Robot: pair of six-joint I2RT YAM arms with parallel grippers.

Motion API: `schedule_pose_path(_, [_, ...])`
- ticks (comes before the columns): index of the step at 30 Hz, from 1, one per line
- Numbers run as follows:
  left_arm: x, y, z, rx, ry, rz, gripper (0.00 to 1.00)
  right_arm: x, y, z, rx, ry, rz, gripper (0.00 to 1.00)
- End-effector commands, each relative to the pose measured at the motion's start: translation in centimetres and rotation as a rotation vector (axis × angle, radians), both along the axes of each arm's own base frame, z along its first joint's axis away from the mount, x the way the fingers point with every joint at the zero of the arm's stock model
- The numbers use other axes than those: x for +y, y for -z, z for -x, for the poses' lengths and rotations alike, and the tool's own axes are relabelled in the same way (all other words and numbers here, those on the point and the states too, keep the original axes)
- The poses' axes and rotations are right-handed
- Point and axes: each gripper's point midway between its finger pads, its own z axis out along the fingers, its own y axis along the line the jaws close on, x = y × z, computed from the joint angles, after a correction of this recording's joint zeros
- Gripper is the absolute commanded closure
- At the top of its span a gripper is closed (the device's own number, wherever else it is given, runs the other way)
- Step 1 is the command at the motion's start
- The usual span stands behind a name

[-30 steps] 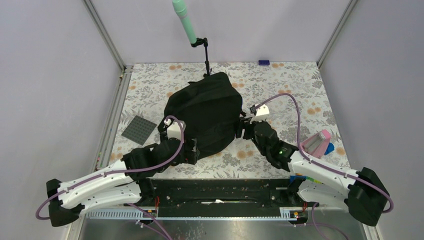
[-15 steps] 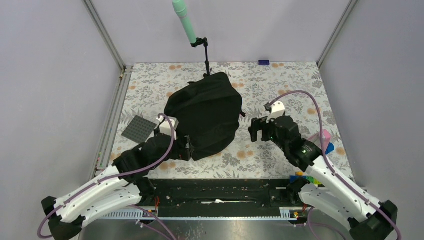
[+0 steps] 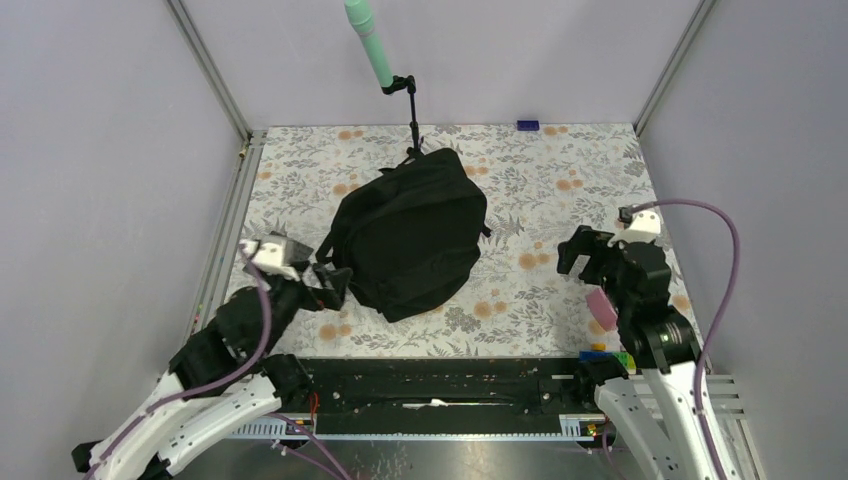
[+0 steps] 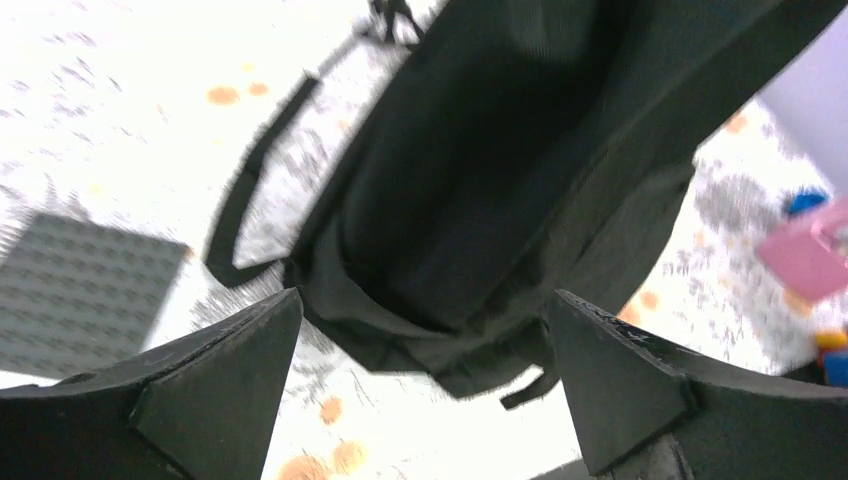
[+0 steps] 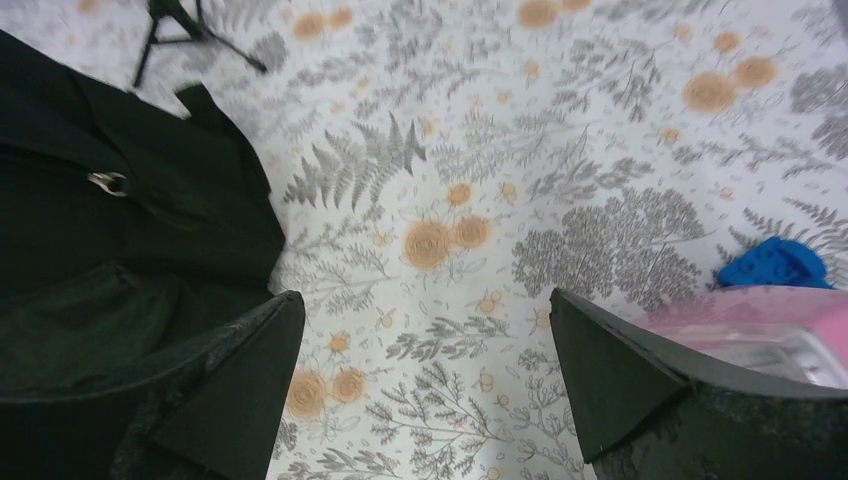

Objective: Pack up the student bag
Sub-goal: Reset both arms

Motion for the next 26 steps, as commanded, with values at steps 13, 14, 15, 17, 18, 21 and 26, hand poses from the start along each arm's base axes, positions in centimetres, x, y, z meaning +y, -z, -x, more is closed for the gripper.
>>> schedule_pose_path(13, [9.9,-9.4,-0.6,-0.314,-0.417,0.06,0.01,-3.2,-8.1,2.6,-0.622,0.076,0.094,0.0])
schedule_pose_path(14, [9.7,-9.3,-0.6,-0.312,-0.411,0.058,0.01,-3.3,-8.0,2.6,-0.624,0.08,0.093,0.0])
schedule_pose_path(15, [9.7,-9.4,-0.6,-0.313,-0.408,0.058,0.01,-3.4,-8.0,2.6,-0.621,0.083,0.096,0.0])
schedule_pose_path(17, [9.6,-9.4,-0.6,-0.314,-0.401,0.056,0.01,-3.3,-8.1,2.5,-0.614,0.077,0.099,0.0])
schedule_pose_path(18, [9.5,-9.4,-0.7,-0.316,-0.395,0.055,0.01,-3.2,-8.0,2.5,-0.607,0.075,0.1,0.0])
schedule_pose_path(21, [9.3,-9.4,-0.8,-0.315,-0.392,0.05,0.01,-3.2,-7.9,2.3,-0.597,0.071,0.104,0.0])
schedule_pose_path(26, [9.2,-9.2,-1.0,-0.301,-0.394,0.022,0.01,-3.2,-7.9,2.3,-0.598,0.072,0.105,0.0])
